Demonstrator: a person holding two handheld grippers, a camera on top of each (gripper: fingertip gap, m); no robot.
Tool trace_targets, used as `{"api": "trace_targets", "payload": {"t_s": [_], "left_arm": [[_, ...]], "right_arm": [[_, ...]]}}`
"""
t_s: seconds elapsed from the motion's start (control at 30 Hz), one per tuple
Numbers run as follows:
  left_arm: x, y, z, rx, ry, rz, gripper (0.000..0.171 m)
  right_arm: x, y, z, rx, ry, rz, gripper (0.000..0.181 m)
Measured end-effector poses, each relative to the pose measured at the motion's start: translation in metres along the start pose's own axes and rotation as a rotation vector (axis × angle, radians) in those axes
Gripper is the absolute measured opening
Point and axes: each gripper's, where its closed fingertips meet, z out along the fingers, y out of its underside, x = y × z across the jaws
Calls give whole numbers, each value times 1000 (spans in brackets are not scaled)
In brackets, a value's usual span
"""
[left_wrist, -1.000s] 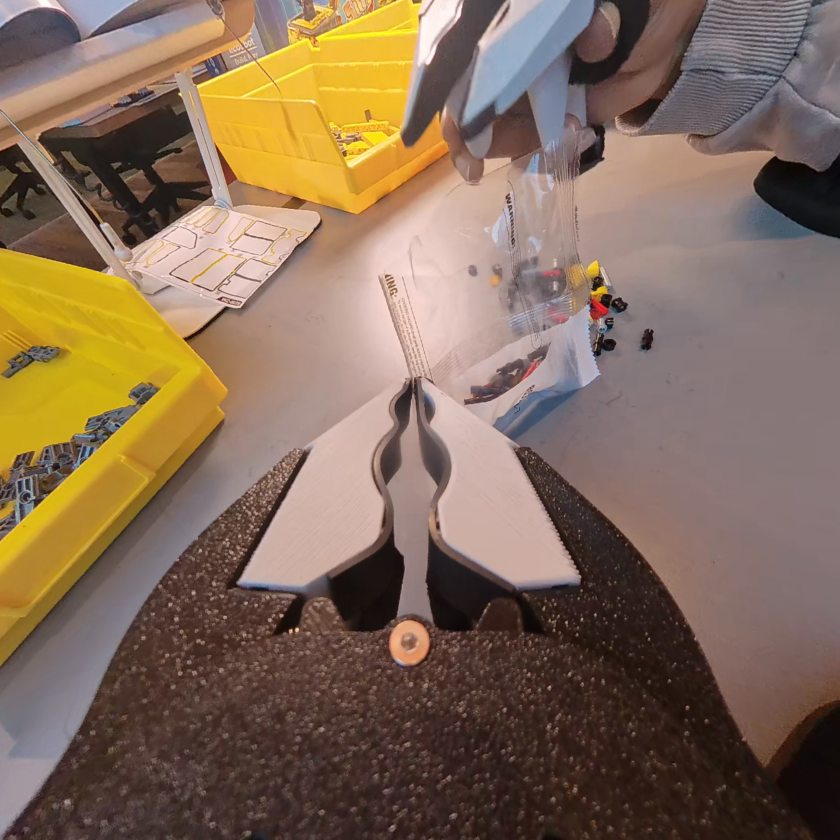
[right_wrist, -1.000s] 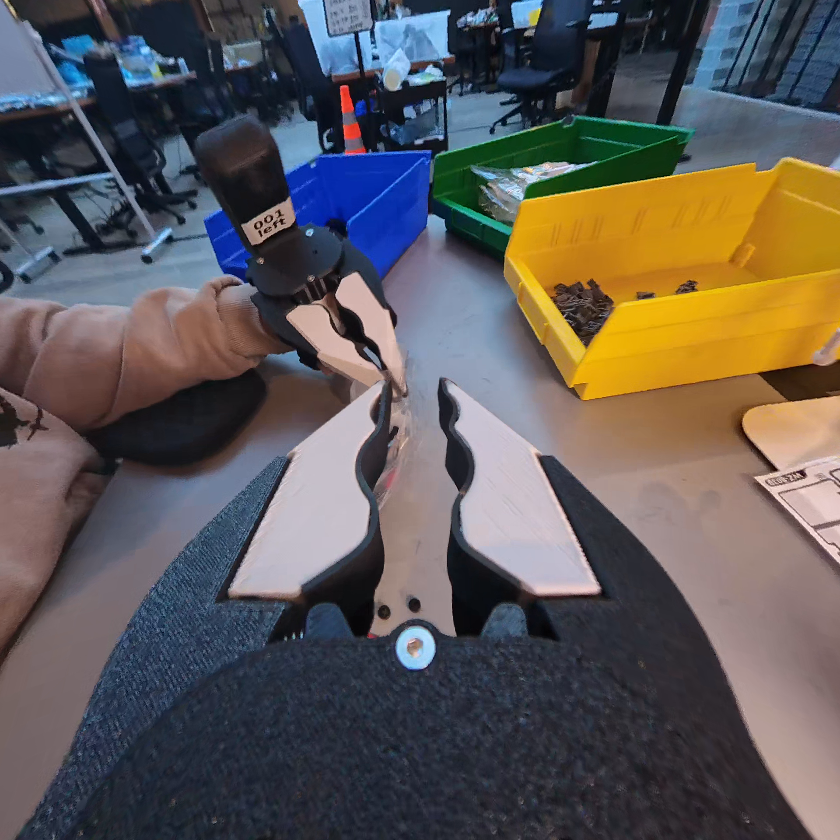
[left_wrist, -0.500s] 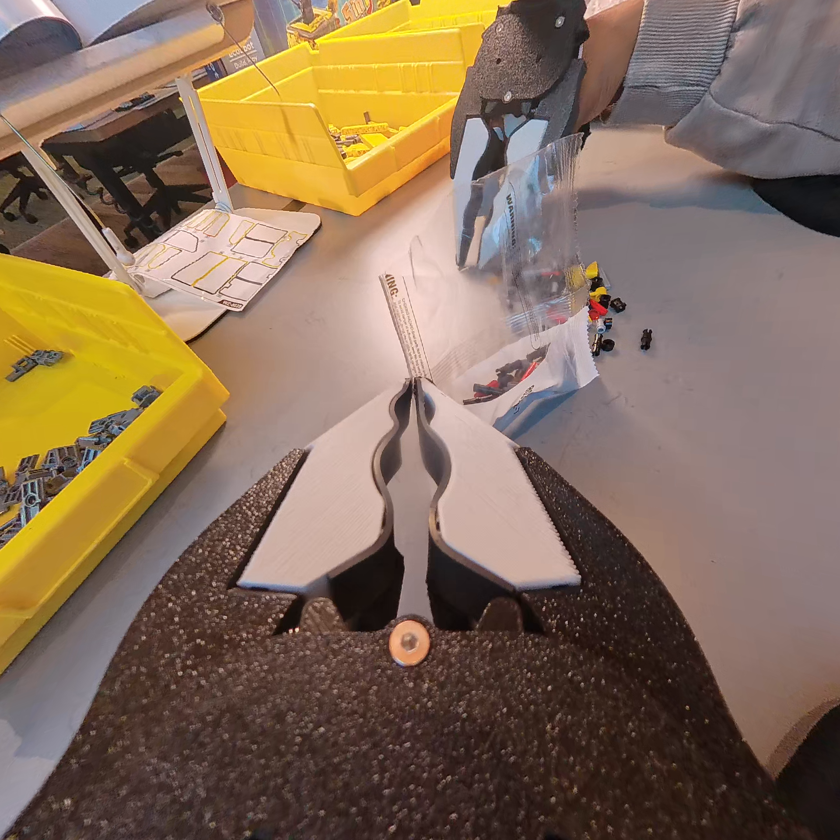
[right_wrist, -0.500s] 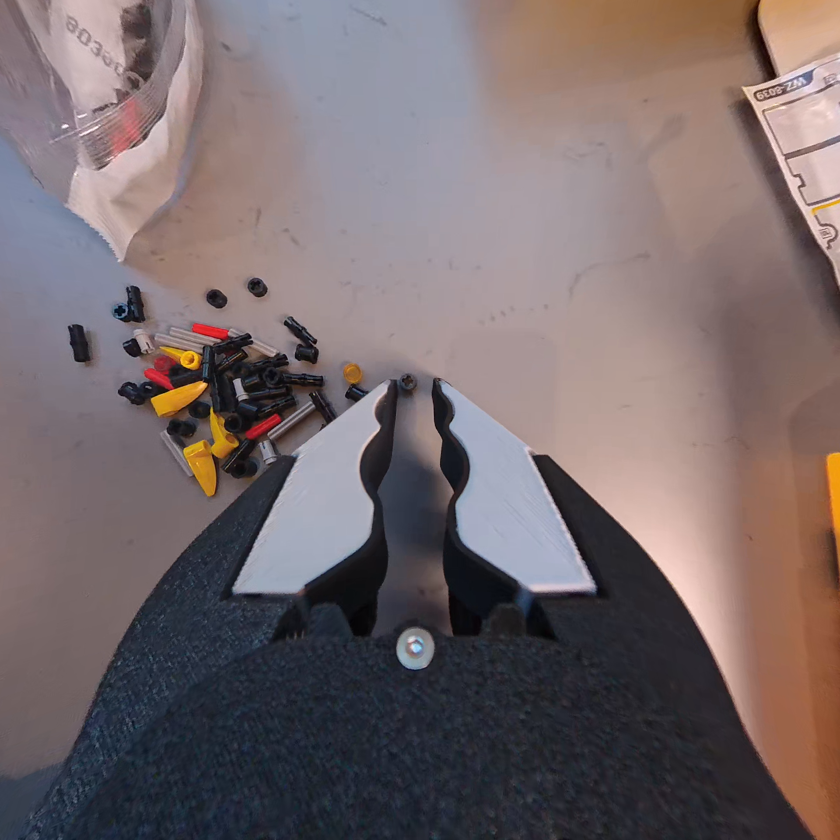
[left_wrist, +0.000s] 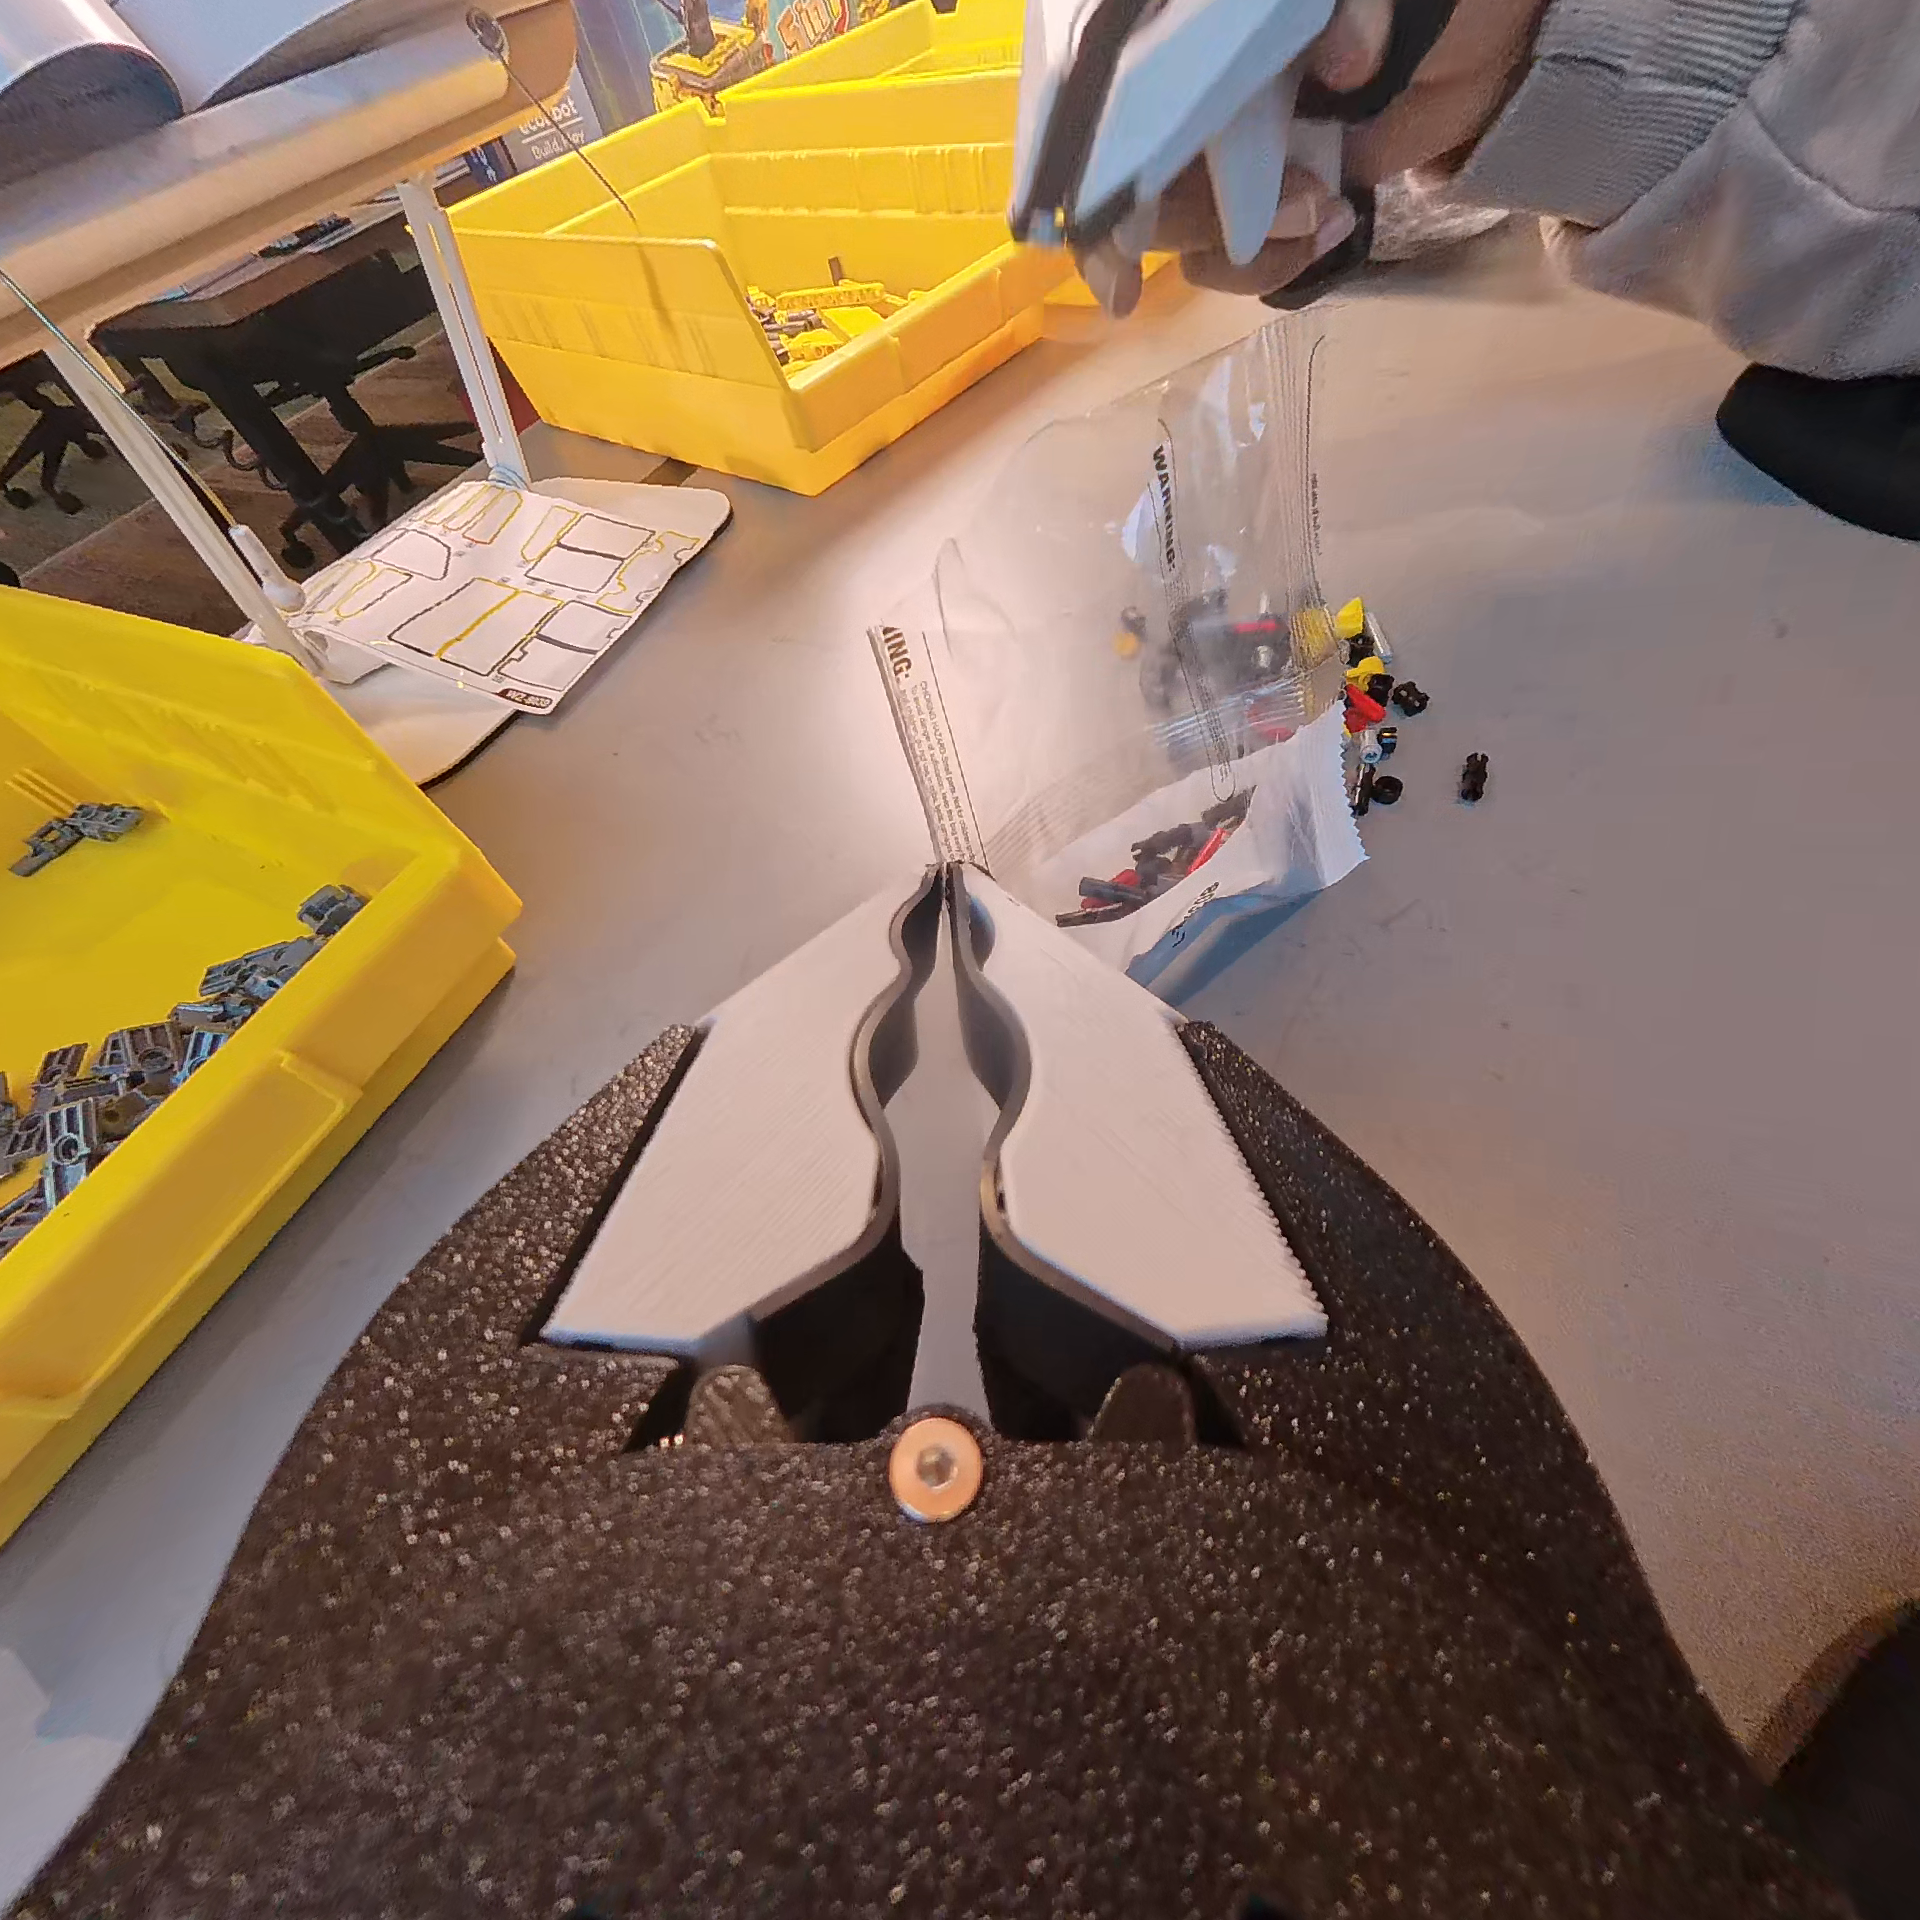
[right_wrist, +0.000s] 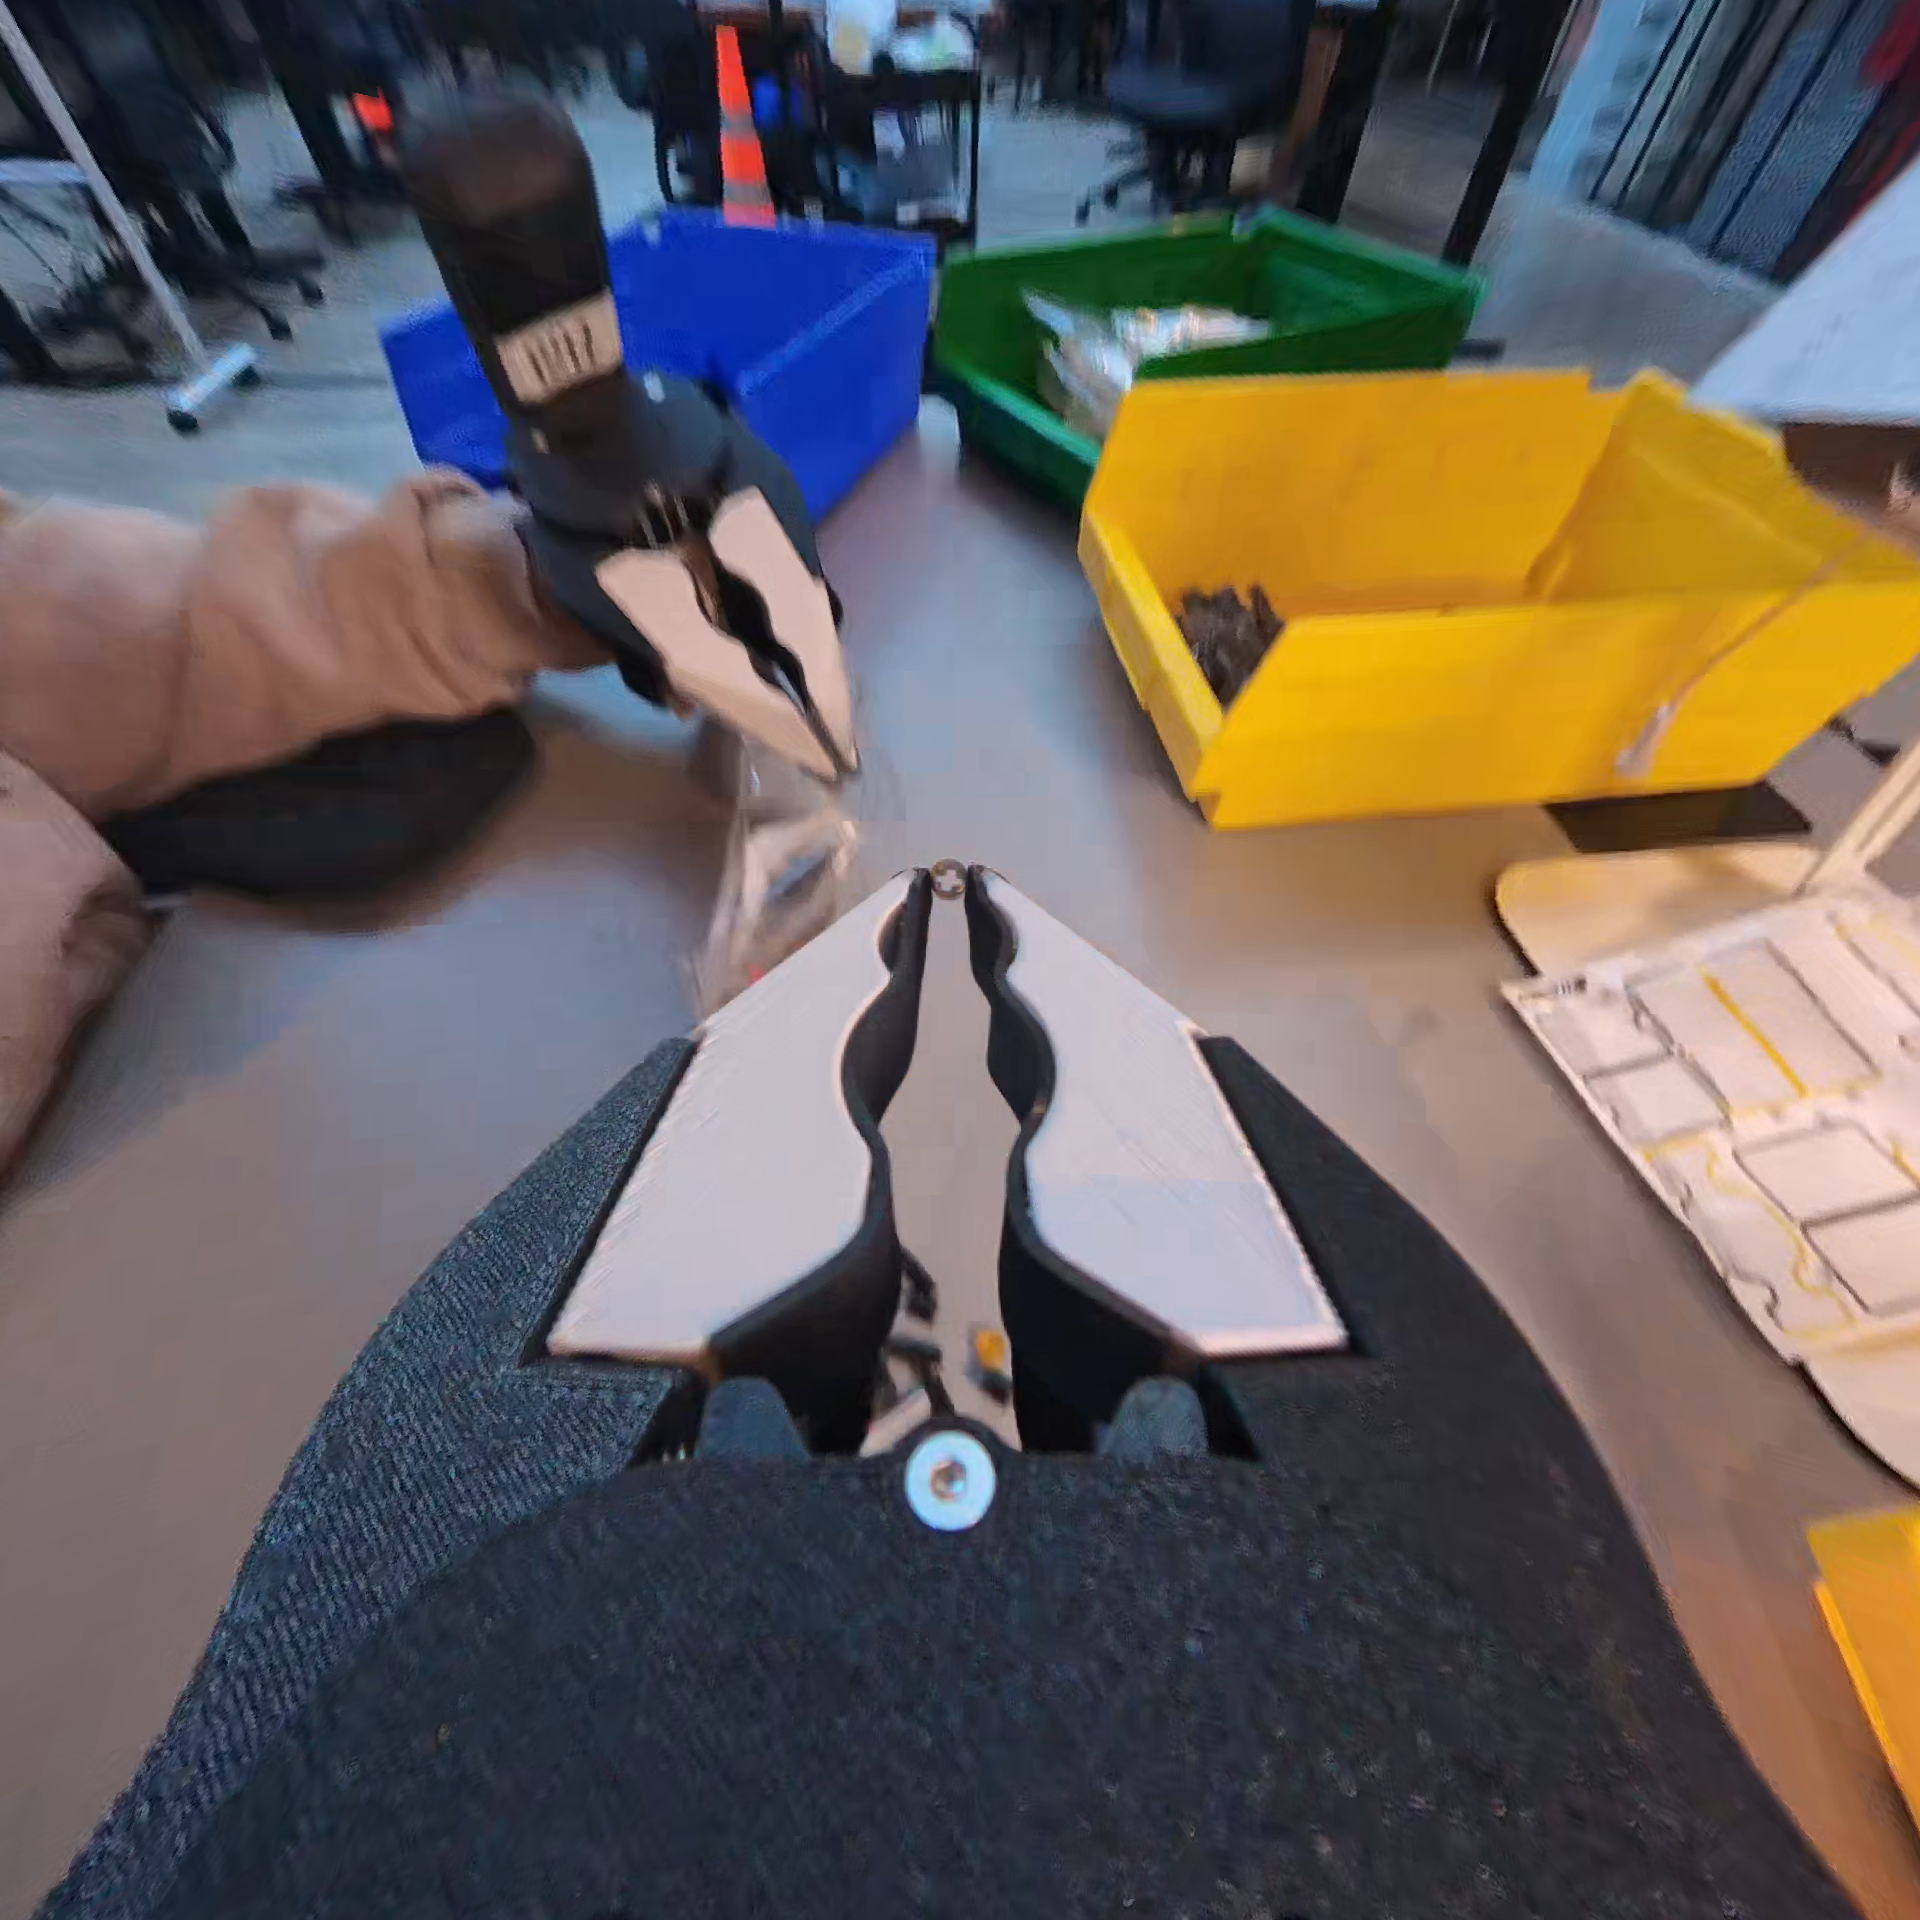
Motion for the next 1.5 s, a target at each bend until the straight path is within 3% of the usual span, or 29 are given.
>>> {"api": "trace_targets", "payload": {"t_s": [0.07, 0.2, 0.33, 0.4, 0.5, 0.57, 0.67, 0.83, 0.93, 1.0, 1.17, 1.23, 1.37, 1.5], "left_arm": [[0, 0, 0, 1, 0, 2, 0], [1, -2, -1, 4, -1, 6, 0], [0, -4, -2, 11, -5, 7, 0], [0, -3, -1, 10, -3, 6, 0], [0, -2, -1, 6, -1, 5, 0], [1, -2, 0, 4, 0, 5, 0], [0, -1, -1, 3, -2, 4, 0], [0, -1, 0, 3, -2, 3, 0], [0, -2, 0, 4, -1, 5, 0], [0, -2, -1, 4, -1, 5, 0], [1, -2, 0, 4, 1, 7, 0], [2, -2, 1, 2, 6, 8, 0], [3, -1, 2, -5, 7, 9, 0], [1, -2, 1, 1, 1, 8, 0]], "right_arm": [[-19, -22, 13, 83, -38, 11, 6], [-24, -10, 43, 21, 11, -29, 14], [-9, -21, 17, 94, 0, 54, 18], [3, 4, 1, -39, 10, 32, 17], [27, 84, -20, -376, 78, -66, 16], [26, 122, -27, -482, 25, 7, 16], [13, 137, -25, -500, -65, 48, 16], [14, 147, -18, -547, -55, 37, 9], [14, 143, -18, -528, -53, 36, 8], [13, 121, -16, -424, -57, 41, 8], [-1, 3, -4, 6, -3, -29, 8], [-17, -23, 12, 77, -11, -31, 8], [-24, -9, 46, -7, 4, -63, 16], [0, -4, 20, 25, -2, 69, 18]]}}
